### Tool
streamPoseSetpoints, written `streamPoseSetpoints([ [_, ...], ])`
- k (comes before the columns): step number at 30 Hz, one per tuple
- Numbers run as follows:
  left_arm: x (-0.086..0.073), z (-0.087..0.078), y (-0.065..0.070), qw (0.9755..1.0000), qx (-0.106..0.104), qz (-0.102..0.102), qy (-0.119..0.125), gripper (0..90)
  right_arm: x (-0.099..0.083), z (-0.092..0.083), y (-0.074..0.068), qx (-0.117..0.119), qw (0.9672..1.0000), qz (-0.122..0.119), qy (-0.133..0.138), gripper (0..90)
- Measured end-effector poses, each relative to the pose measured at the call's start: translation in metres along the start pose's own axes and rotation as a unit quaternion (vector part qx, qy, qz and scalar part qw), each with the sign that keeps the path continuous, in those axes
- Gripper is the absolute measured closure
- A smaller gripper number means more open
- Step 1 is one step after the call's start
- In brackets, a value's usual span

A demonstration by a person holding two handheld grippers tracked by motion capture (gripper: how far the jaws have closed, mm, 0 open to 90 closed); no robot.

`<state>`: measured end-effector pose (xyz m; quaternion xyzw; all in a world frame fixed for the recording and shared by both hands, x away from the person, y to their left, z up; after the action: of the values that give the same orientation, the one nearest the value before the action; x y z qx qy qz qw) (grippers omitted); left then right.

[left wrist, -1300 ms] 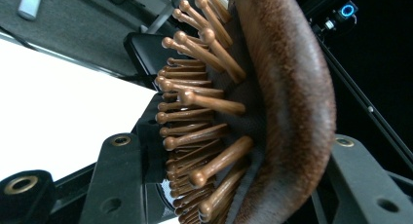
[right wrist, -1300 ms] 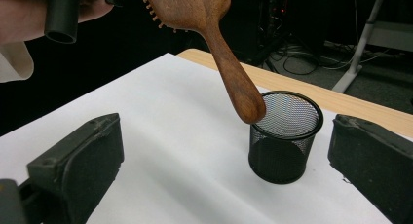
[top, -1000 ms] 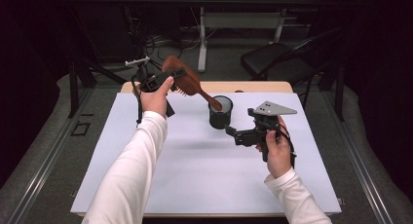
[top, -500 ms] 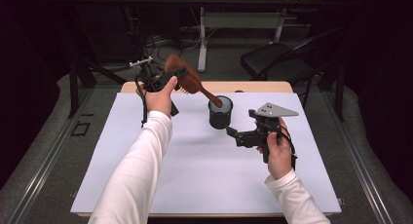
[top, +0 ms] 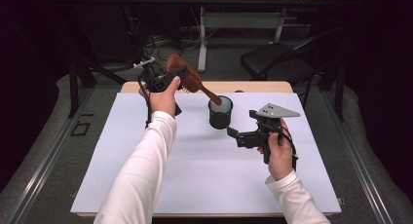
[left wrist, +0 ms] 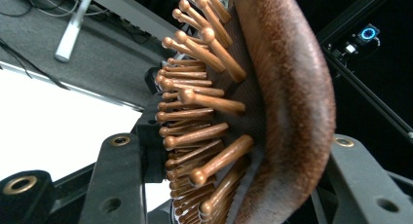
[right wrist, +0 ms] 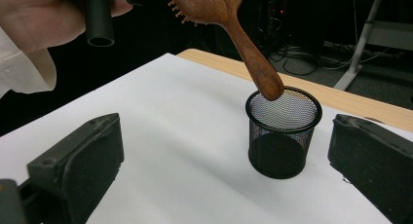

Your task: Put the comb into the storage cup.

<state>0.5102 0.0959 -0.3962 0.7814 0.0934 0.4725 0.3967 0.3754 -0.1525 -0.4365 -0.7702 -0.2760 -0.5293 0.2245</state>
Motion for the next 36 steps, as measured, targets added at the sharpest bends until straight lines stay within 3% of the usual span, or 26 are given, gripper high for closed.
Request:
streamPoseSetpoints([
  [11, -0.007, 0.010, -0.001, 0.9999, 0.011, 0.007, 0.004, 49.1, 0.000, -0.003, 0.002, 0.000, 1.0000, 0.003, 0.002, 0.0],
  [28, -0.020, 0.027, -0.002, 0.9999, 0.016, 0.000, -0.001, 49.1, -0.001, -0.007, 0.003, 0.006, 0.9999, 0.011, 0.006, 0.0],
  [36, -0.030, 0.034, -0.003, 0.9996, 0.026, 0.010, -0.005, 49.1, -0.002, -0.008, 0.002, 0.011, 0.9999, 0.011, 0.005, 0.0],
])
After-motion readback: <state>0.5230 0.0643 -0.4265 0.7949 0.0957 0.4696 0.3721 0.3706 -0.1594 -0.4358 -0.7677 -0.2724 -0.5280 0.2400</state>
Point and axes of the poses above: each handheld gripper's, and its own axes: z roughly forward along the jaws, x roughly out of its top, y roughly to its right, the point moved 5 cm from there along z, roughly forward along the jaws, and after that the axes turned 4 degrees about -z, right-handed, at the moved point
